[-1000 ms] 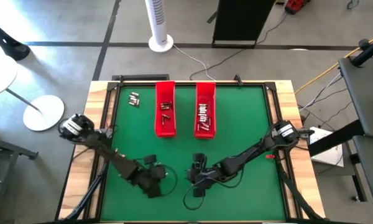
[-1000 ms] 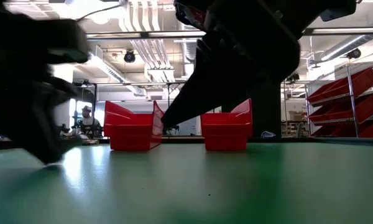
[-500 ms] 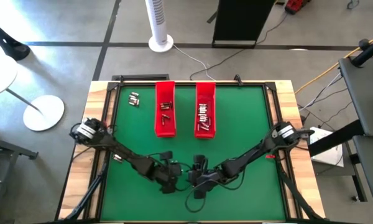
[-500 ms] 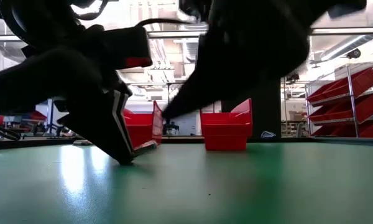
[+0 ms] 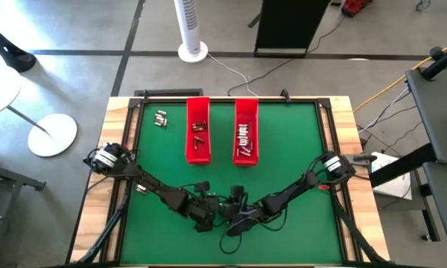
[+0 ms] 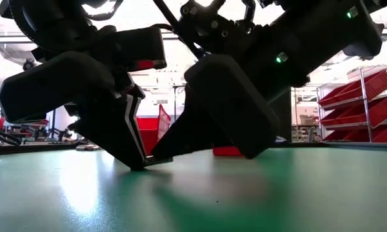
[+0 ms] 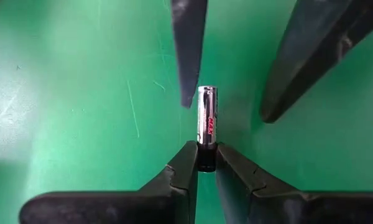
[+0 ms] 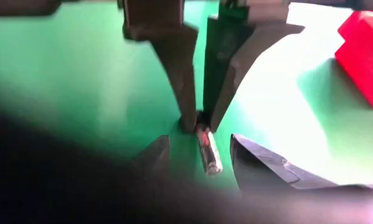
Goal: Sort batteries
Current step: Put the silver battery into the right red bin
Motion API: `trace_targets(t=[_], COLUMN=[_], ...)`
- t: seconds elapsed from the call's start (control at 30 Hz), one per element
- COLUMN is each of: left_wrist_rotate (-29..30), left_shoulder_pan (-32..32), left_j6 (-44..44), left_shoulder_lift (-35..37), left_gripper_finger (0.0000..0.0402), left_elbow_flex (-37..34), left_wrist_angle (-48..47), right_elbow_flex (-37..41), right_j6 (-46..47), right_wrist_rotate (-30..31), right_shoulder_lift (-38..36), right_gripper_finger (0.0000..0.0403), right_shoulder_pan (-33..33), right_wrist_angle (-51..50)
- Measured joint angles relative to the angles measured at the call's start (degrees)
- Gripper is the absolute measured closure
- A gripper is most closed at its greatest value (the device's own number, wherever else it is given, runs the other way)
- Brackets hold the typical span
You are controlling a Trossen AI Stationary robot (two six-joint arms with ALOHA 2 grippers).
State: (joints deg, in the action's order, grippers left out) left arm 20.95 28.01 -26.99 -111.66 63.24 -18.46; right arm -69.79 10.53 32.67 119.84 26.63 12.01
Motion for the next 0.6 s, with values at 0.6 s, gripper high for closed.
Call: trace_targets(t=[0.6], left_wrist_rotate=[1.90], left_shoulder_pan=[1.36], left_j6=[4.85], left_shoulder_lift=[2.98], left_gripper_finger=[0.0289], left_elbow_flex=[-0.39], left_wrist_angle=[-1.76], right_elbow_flex=[1.04], right_j6=[0.50], right_wrist_rotate=[-3.15], right_shoulder_lift=[4.08], right_gripper_finger=[0.0288], right_shoulder_pan=[-1.82], right_wrist_angle=[6.18])
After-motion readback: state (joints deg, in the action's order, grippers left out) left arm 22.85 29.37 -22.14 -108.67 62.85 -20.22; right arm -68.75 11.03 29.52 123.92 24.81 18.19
